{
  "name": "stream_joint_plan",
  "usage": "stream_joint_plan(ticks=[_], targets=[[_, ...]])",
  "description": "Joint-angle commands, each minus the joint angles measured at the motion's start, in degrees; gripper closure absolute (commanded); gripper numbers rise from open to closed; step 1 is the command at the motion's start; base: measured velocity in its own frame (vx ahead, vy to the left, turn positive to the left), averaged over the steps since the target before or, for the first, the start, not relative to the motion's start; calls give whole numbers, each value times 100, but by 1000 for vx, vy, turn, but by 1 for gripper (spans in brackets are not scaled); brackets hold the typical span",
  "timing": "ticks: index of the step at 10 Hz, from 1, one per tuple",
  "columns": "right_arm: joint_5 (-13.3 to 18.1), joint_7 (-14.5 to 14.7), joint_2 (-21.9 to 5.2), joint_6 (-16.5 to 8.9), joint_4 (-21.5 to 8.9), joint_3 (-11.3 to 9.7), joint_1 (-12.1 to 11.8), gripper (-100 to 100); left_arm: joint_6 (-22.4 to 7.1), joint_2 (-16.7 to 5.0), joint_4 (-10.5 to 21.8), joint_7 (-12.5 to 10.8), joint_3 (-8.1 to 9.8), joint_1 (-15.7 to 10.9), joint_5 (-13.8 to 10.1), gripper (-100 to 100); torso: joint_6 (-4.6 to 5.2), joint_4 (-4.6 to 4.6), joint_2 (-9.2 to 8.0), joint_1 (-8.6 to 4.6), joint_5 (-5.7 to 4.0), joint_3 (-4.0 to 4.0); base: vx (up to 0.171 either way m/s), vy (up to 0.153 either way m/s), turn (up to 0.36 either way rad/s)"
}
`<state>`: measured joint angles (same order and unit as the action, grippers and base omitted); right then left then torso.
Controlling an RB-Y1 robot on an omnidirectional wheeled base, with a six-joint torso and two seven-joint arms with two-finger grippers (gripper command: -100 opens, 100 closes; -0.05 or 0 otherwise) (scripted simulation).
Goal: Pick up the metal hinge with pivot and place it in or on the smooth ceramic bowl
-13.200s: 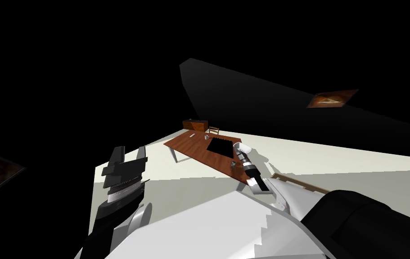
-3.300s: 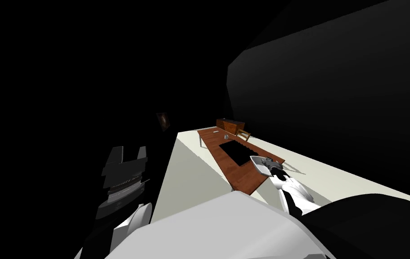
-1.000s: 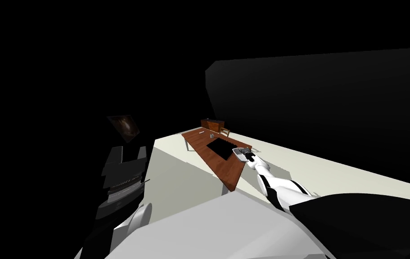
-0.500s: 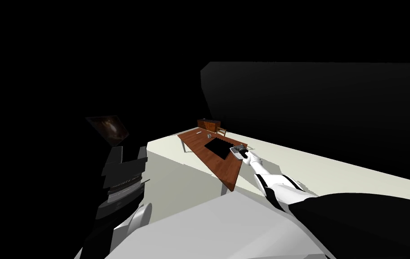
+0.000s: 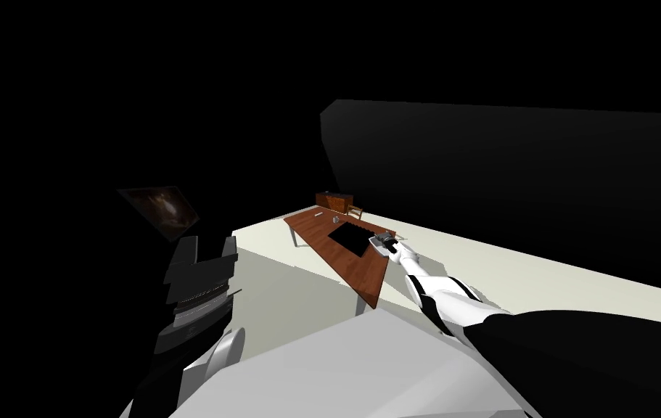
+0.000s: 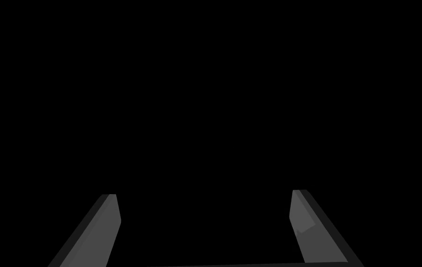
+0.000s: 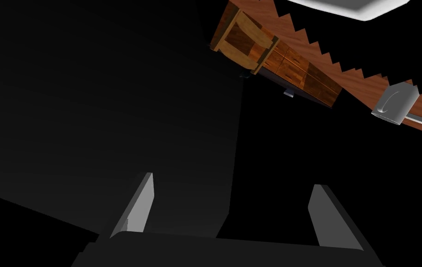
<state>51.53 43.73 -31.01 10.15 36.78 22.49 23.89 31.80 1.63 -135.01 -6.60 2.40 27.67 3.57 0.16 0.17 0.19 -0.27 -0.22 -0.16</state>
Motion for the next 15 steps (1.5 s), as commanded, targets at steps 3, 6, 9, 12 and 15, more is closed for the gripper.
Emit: stream_joint_plan(ticks=[3, 6, 9, 12, 15], targets=[[1, 73, 4, 46, -96, 71, 47, -100, 0, 0, 0, 0, 0, 0, 0, 0, 0, 0, 3, 3, 0, -1, 1, 2, -10], [-3, -167, -260, -114, -368, -147, 338, -100, 0, 0, 0, 0, 0, -1, 0, 0, -5, -4, -15, 1, 1, 9, -63, -3, 88], [-6, -327, -437, -220, -549, -292, 532, -100, 0, 0, 0, 0, 0, -1, 0, 0, 1, -7, -27, -1, 0, 17, -77, -5, 67], [-9, -488, -613, -327, -731, -438, 726, -100, 0, 0, 0, 0, 0, -1, 0, 0, -1, -7, -26, 3, 1, 16, -69, 4, 84], [-13, -729, -878, -487, -1003, -656, 1016, -100, 0, 0, 0, 0, 0, 0, 0, 0, -1, -4, -12, 10, 3, 8, -42, 21, 101]])
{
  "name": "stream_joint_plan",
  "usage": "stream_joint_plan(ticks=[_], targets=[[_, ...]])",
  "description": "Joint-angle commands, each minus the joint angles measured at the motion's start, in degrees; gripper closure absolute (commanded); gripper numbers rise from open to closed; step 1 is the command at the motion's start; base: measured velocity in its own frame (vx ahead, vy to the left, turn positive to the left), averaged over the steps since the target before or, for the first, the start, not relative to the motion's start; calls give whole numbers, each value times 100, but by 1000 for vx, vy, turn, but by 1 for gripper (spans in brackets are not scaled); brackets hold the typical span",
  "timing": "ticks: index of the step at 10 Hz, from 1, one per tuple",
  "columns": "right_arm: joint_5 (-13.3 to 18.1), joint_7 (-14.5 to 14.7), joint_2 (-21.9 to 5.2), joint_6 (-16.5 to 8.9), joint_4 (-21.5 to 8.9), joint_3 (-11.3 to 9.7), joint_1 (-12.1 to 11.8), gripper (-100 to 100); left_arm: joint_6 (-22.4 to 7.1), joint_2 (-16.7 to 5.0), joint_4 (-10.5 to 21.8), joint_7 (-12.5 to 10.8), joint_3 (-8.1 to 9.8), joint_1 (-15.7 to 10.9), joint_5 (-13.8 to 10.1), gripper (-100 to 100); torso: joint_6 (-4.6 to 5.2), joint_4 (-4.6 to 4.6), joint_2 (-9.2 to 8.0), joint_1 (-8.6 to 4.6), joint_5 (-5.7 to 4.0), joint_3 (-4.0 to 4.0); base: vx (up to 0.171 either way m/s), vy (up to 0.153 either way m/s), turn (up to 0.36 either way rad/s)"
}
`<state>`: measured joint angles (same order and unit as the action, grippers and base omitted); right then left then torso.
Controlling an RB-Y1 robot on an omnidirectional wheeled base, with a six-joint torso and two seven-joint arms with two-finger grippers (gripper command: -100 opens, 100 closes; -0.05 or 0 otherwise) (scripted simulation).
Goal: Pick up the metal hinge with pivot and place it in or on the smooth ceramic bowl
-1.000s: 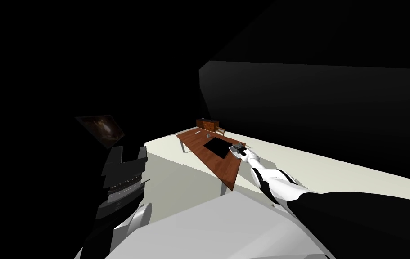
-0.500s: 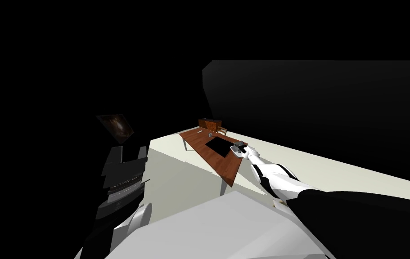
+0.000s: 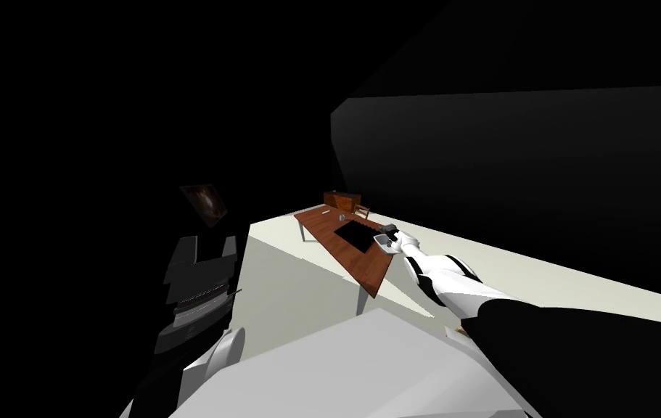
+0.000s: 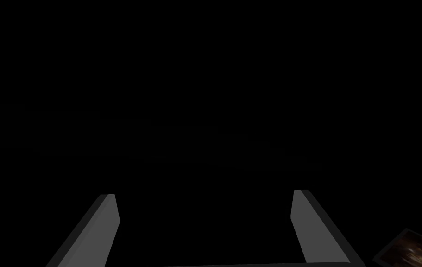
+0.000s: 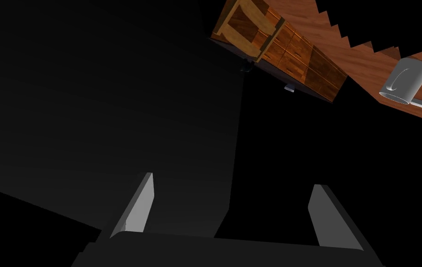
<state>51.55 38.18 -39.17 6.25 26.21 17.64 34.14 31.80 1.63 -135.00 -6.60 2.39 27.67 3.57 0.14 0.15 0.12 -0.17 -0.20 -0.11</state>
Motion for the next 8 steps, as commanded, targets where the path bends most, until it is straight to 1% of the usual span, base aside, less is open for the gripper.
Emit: stream_joint_plan(ticks=[1, 2, 3, 8], targets=[[-15, -174, -61, -97, 54, -170, -9, -100, 0, 0, 0, 0, 0, 0, 0, 0, 0, 0, 0, 0, 0, 0, -11, 14, 41], [-23, -182, -52, -98, 114, -216, -55, -100, 0, 0, 0, 0, 0, 0, 0, 0, 2, 1, 3, -4, -1, -2, 0, 0, 0], [-26, -242, -57, -127, 134, -248, -63, 0, 0, 0, 0, 0, 0, 0, 0, 0, 2, 2, 6, -9, -3, -4, 0, 0, 0], [-26, -236, -57, -125, 131, -244, -62, 0, 0, 0, 0, 0, 0, 1, 0, 0, 2, 3, 9, -12, -3, -6, 0, 0, 0]])
